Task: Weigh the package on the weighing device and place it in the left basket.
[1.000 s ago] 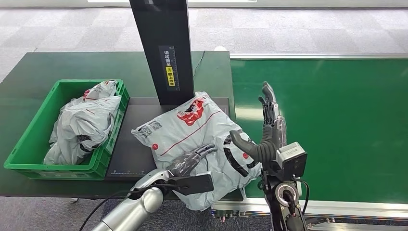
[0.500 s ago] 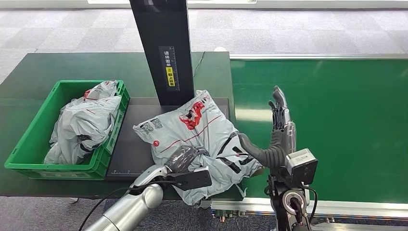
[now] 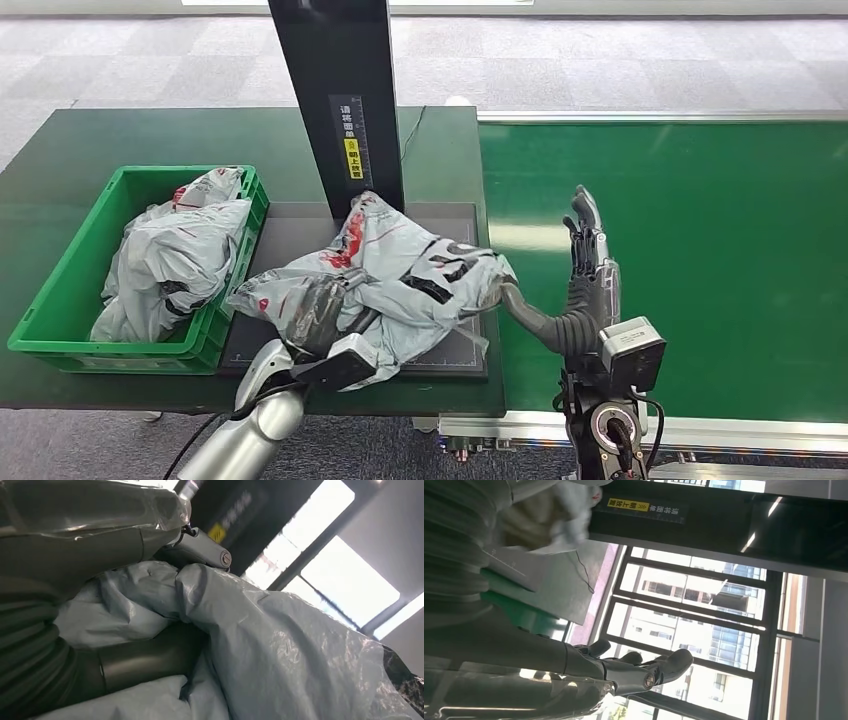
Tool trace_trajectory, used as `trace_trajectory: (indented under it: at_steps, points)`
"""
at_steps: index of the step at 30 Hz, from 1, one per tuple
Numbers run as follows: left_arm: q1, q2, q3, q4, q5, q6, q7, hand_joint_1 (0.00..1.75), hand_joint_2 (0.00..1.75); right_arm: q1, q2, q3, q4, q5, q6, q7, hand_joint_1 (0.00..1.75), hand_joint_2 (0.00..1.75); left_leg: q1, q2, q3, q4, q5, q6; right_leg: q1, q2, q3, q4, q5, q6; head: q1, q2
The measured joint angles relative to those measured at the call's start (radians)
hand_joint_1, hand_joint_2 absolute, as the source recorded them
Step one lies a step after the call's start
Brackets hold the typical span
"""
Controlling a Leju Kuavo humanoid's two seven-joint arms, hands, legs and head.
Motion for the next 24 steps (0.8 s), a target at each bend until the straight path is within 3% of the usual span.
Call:
trace_trajectory:
  at_steps: [15, 18, 24]
  points:
    - [0.168, 0.021, 0.191, -0.44, -0.095, 0.418, -0.241, 1.75, 1.75, -0.023, -0.001, 0.013, 0.015, -0.019, 0.004, 0.001, 0.0, 1.75, 0.0, 0.0, -0.002, 0.0, 0.0, 0.0, 0.0, 0.0, -0.001, 0.0, 0.0, 0.0, 0.0, 0.0]
    - [0.191, 0.008, 0.243, -0.512, -0.144, 0.44, -0.299, 1.75, 1.75, -0.037, -0.004, 0.024, 0.023, -0.032, 0.005, 0.004, 0.0, 1.75, 0.0, 0.0, -0.002, 0.0, 0.0, 0.0, 0.0, 0.0, -0.001, 0.0, 0.0, 0.0, 0.0, 0.0]
    - [0.208, -0.026, 0.331, -0.568, -0.128, 0.441, -0.307, 1.75, 1.75, -0.046, -0.01, 0.037, 0.032, -0.041, 0.001, 0.007, 0.0, 1.75, 0.0, 0.0, -0.002, 0.0, 0.0, 0.0, 0.0, 0.0, -0.001, 0.0, 0.0, 0.0, 0.0, 0.0]
